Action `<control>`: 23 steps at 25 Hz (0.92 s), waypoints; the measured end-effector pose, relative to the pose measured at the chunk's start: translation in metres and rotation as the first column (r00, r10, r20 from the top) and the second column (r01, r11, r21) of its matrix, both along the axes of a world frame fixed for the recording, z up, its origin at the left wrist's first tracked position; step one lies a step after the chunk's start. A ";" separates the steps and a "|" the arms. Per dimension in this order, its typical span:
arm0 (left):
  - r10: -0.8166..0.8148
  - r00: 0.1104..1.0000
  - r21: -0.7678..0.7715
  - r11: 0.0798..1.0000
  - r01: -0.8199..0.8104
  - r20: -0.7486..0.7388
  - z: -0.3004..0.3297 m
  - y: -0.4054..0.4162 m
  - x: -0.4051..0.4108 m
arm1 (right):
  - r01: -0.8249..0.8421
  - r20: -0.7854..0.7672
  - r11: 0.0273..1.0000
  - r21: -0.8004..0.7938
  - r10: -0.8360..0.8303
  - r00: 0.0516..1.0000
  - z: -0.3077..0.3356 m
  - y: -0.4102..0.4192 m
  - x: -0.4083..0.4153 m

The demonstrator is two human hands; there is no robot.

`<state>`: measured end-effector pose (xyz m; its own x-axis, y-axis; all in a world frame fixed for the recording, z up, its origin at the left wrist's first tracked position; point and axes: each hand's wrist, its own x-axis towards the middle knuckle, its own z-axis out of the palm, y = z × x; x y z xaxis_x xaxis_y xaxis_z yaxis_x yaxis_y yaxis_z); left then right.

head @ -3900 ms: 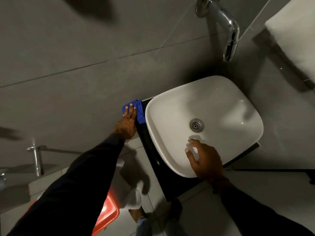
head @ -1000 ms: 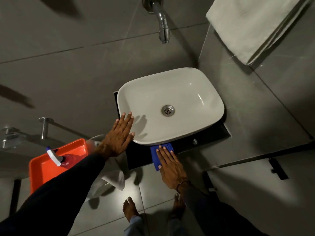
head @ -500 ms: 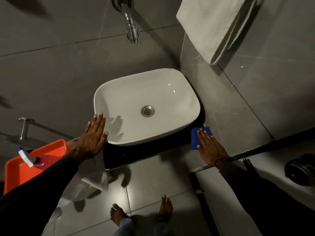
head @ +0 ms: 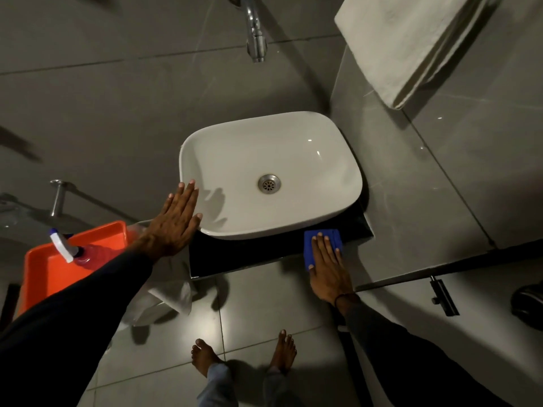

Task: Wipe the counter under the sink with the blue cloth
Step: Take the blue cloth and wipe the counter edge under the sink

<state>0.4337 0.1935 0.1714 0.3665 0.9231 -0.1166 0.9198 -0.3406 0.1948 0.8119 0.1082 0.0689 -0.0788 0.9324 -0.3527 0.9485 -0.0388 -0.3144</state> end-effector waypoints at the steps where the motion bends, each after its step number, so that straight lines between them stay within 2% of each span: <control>1: 0.000 1.000 -0.002 1.000 0.000 0.008 0.001 0.000 0.000 | -0.032 -0.016 0.999 0.005 0.033 0.999 0.000 -0.005 -0.020; 8: 0.047 0.999 0.018 0.999 -0.047 0.005 -0.018 0.005 -0.010 | -0.312 -0.097 0.949 0.043 0.314 0.944 -0.002 -0.037 -0.170; 9: 0.070 0.997 0.009 0.997 -0.071 0.026 -0.023 0.005 -0.011 | -0.328 -0.104 0.943 0.046 0.331 0.938 -0.002 -0.038 -0.183; 11: 0.198 0.960 -0.065 0.980 -0.189 0.197 -0.031 -0.006 -0.012 | -0.348 -0.101 0.937 0.041 0.351 0.931 0.000 -0.037 -0.194; 12: 0.304 0.901 -0.108 0.953 -0.284 0.309 -0.037 -0.020 -0.011 | -0.357 -0.100 0.933 0.040 0.359 0.928 0.000 -0.036 -0.194; 14: 0.522 0.713 -0.196 0.848 -0.492 0.469 -0.052 -0.061 -0.006 | -0.349 -0.133 0.936 0.054 0.353 0.926 0.003 -0.033 -0.189; 17: 0.746 0.420 -0.366 0.636 -0.680 0.516 -0.084 -0.123 0.014 | -0.242 -0.252 0.962 0.124 0.267 0.930 0.010 -0.024 -0.185; 18: 0.816 0.282 -0.492 0.540 -0.683 0.504 -0.090 -0.136 0.025 | -0.199 -0.281 0.971 0.131 0.229 0.932 0.012 -0.021 -0.185; 20: 0.915 0.006 -0.777 0.346 -0.525 0.404 -0.094 -0.148 0.047 | -0.148 -0.321 0.985 0.088 0.169 0.932 0.014 -0.016 -0.183; 21: 0.931 -0.089 -0.865 0.289 -0.410 0.353 -0.097 -0.148 0.056 | -0.131 -0.336 0.990 0.054 0.141 0.931 0.015 -0.013 -0.182; 23: 0.929 -0.183 -0.923 0.264 -0.282 0.321 -0.102 -0.145 0.070 | -0.095 -0.371 0.995 -0.002 0.088 0.925 0.016 -0.011 -0.181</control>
